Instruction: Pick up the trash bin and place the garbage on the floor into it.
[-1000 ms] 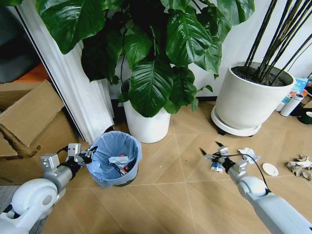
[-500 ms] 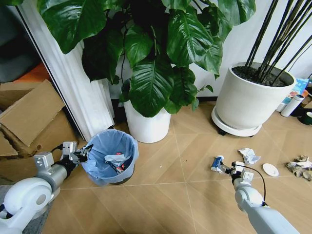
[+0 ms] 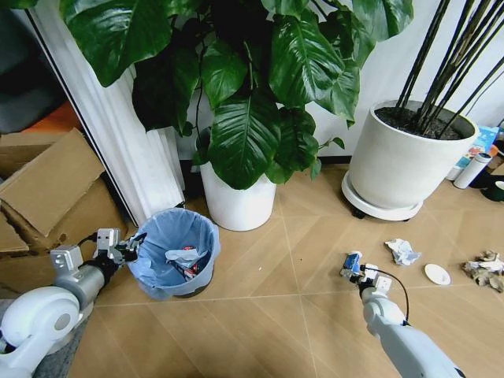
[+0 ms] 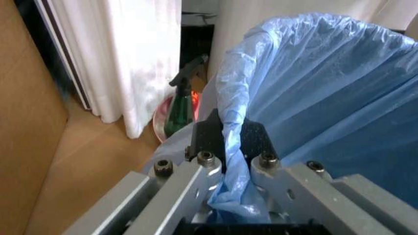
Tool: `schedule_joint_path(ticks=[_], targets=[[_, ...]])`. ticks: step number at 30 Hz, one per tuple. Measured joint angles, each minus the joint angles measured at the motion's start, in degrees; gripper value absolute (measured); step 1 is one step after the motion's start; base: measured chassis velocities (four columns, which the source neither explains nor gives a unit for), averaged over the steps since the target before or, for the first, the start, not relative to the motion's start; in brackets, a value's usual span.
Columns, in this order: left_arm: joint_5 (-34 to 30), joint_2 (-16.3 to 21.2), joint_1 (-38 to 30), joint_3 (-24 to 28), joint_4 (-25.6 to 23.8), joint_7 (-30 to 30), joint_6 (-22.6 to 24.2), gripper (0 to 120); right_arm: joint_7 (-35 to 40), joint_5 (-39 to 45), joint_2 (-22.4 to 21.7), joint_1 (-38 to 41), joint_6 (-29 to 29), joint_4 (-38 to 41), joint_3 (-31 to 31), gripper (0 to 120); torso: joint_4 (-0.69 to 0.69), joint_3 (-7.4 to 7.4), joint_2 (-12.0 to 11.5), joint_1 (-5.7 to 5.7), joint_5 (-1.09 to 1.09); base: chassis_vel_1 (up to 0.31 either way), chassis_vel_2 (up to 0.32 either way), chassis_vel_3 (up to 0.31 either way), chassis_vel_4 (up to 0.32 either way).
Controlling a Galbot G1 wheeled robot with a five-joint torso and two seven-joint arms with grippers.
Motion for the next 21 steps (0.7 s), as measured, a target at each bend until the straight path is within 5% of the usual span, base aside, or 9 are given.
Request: schedule_joint_path(ticks=[21], targets=[[0.0, -0.5, -0.1, 0.4, 0.0, -0.4, 0.1, 0, -0.4, 0.1, -1.4, 1.0, -0.2, -0.9, -0.7, 3, -0.01, 0.00, 0.0, 0.00, 0.00, 0.000, 0.000, 0.000, 0.000]])
